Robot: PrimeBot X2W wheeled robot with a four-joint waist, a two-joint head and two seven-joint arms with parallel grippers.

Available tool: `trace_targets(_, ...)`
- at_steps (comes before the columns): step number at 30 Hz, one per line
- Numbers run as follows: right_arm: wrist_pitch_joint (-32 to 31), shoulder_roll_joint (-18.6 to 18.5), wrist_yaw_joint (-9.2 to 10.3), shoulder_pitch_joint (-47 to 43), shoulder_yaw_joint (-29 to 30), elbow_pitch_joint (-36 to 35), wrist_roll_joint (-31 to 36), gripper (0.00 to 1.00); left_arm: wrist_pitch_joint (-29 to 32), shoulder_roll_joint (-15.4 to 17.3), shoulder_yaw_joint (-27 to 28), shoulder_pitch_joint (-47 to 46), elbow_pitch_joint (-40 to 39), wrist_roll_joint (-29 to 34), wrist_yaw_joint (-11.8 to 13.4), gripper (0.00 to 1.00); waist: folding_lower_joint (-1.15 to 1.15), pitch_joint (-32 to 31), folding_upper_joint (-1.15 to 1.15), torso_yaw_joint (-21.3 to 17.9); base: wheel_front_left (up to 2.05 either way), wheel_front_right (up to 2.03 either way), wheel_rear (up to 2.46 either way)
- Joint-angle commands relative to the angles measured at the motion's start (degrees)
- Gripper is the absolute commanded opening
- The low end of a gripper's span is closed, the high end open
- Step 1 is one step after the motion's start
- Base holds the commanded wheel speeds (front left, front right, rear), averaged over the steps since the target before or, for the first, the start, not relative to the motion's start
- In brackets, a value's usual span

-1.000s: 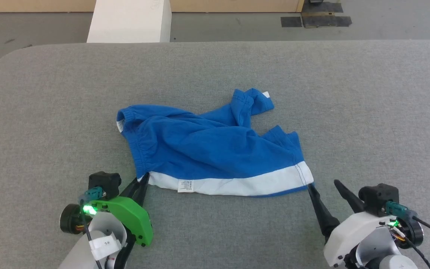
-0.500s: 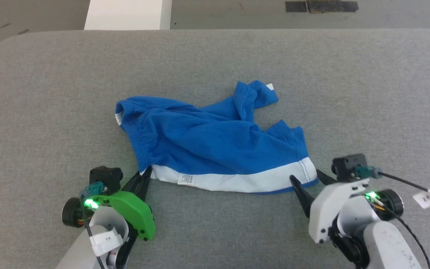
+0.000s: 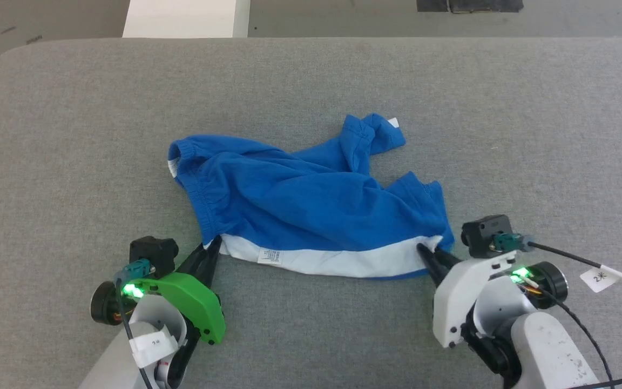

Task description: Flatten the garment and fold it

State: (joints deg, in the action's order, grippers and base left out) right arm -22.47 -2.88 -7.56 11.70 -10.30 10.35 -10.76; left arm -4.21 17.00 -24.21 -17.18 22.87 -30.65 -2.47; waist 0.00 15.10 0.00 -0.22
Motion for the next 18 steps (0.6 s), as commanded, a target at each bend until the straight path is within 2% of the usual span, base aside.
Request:
trace_targets(1, 0.4, 0.0, 0.08, 0.5, -0.3, 0.0, -0.3, 0.0, -0.2, 0.2, -0.1, -0.6, 0.3, -0.3, 0.0, 0.0, 0.0, -0.2, 0.0, -0.1, 0.0, 0.0, 0.0)
trace_targets(7, 1.7, 0.0, 0.08, 1.0, 0.7, -2.4, -1.0, 0.0, -0.8, 0.5, 0.5, -1.2, -1.8, -1.4, -0.5, 0.0, 0.0, -0.6, 0.0, -0.3, 0.0, 0.0, 0.0)
trace_targets(13, -0.7, -0.2, 0.08, 6.2, 1.8, -8.6, 1.2, 0.0, 2.9, 1.9, 2.4, -5.2, -10.4, -6.9, -3.1, 0.0, 0.0, 0.3, 0.0, -1.1, 0.0, 0.0, 0.0)
trace_targets(16, -2.9, -1.6, 0.08, 11.7, 1.9, -11.0, 1.6, 0.0, 6.7, 3.8, 3.2, -9.8, -15.1, -9.8, -4.0, 0.0, 0.0, 1.8, 0.0, -1.5, 0.0, 0.0, 0.0)
trace_targets(18, -4.2, -3.0, 0.08, 16.7, 1.9, -11.6, 1.1, 0.0, 9.8, 6.3, 3.3, -14.1, -17.2, -9.4, -4.2, 0.0, 0.0, 3.1, 0.0, -2.1, 0.0, 0.0, 0.0)
